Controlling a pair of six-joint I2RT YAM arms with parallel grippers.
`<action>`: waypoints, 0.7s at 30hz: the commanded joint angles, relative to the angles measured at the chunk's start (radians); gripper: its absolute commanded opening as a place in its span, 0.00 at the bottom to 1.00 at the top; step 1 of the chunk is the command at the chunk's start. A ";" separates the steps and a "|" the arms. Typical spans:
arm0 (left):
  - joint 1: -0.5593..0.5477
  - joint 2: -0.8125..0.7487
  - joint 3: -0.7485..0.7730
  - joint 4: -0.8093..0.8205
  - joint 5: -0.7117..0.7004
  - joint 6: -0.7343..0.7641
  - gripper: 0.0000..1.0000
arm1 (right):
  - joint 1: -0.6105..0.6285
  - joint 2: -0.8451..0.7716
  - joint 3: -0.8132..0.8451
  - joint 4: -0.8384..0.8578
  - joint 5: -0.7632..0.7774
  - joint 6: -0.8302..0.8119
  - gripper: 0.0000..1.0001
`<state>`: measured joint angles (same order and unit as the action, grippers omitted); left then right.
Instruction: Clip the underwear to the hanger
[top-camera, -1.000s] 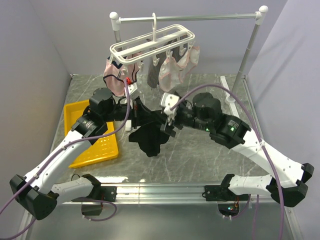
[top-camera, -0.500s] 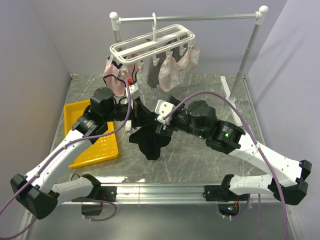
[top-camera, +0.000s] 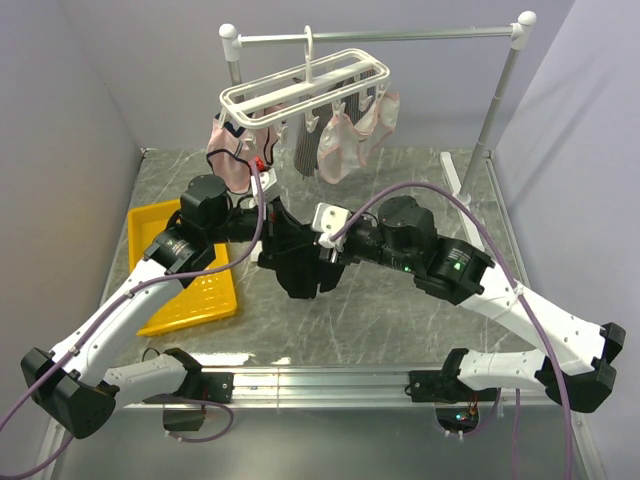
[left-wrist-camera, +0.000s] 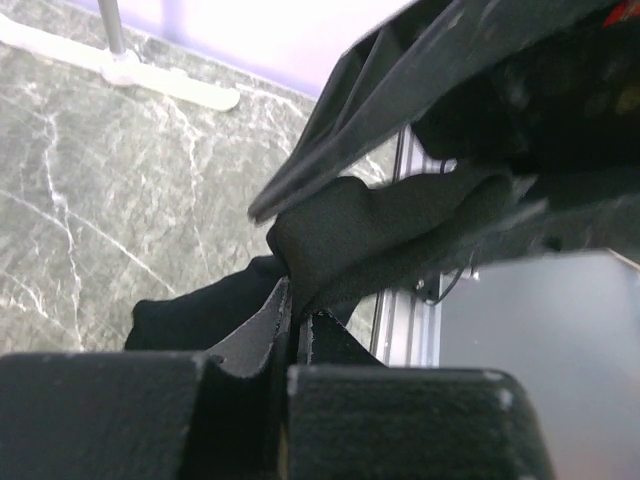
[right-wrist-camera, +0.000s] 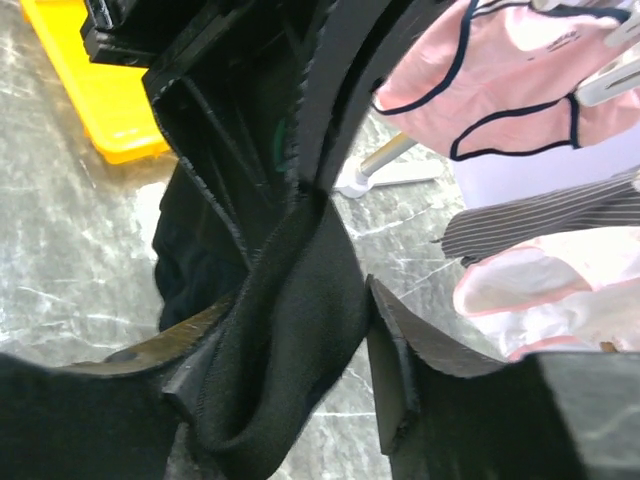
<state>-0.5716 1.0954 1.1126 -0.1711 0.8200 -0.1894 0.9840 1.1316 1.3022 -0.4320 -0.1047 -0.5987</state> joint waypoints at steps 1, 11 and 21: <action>-0.010 -0.006 0.013 -0.071 0.074 0.041 0.00 | -0.028 -0.024 0.081 0.055 0.034 -0.035 0.50; -0.010 0.001 0.010 -0.058 0.110 0.050 0.00 | -0.050 0.002 0.106 0.036 -0.006 -0.016 0.31; 0.018 -0.034 0.004 0.001 -0.019 -0.030 0.20 | -0.073 -0.023 0.054 0.136 -0.043 0.028 0.00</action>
<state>-0.5724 1.0946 1.1122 -0.2417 0.8623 -0.1680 0.9302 1.1374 1.3621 -0.4183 -0.1513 -0.5995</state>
